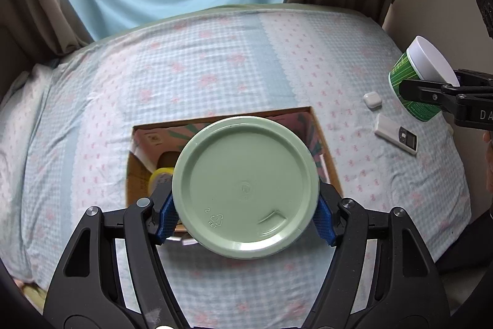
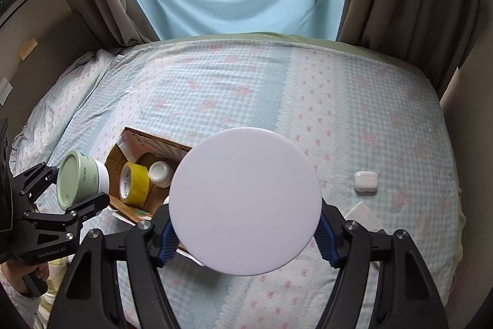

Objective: Organize rigid objects
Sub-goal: 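Carry the pale green lid and green jar with both tools over the cardboard box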

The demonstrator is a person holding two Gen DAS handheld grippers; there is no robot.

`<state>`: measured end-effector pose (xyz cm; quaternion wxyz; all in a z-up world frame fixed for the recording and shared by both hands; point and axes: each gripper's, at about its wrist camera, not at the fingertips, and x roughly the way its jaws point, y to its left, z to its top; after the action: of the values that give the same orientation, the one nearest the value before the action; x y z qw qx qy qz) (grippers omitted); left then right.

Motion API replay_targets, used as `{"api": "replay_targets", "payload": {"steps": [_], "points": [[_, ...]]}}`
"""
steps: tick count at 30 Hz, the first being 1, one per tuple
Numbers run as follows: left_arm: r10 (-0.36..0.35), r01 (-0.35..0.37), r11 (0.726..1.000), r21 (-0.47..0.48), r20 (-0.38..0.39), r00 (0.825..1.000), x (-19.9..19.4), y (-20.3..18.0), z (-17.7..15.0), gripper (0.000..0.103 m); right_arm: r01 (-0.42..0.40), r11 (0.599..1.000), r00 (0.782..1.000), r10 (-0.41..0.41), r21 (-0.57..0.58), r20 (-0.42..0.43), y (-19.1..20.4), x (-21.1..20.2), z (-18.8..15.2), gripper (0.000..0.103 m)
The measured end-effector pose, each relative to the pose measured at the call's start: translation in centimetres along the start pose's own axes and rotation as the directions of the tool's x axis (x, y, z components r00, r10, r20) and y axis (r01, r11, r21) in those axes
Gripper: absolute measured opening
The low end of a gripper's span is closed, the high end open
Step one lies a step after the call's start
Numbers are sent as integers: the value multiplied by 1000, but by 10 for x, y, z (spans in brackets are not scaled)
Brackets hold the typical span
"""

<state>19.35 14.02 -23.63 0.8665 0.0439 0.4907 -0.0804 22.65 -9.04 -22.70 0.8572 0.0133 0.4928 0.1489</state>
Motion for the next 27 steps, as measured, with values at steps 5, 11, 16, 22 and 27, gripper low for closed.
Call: {"api": "replay_targets", "payload": {"steps": [5, 11, 16, 22, 27], "points": [[9, -8, 1000, 15, -31, 999, 14, 58, -6, 68, -25, 999, 999, 26, 34, -28, 52, 28, 5, 68], [8, -8, 1000, 5, -78, 997, 57, 103, -16, 68, -47, 997, 996, 52, 56, -78, 94, 75, 6, 68], [-12, 9, 999, -31, -115, 993, 98, 124, -28, 68, -55, 999, 990, 54, 2, -130, 120, 119, 4, 68], [-11, 6, 999, -33, -143, 990, 130, 131, -37, 68, -85, 996, 978, 81, -11, -190, 132, 170, 2, 68], [-9, 6, 1000, -19, -155, 988, 143, 129, -42, 68, -107, 994, 971, 109, 19, -214, 131, 198, -2, 68]]}}
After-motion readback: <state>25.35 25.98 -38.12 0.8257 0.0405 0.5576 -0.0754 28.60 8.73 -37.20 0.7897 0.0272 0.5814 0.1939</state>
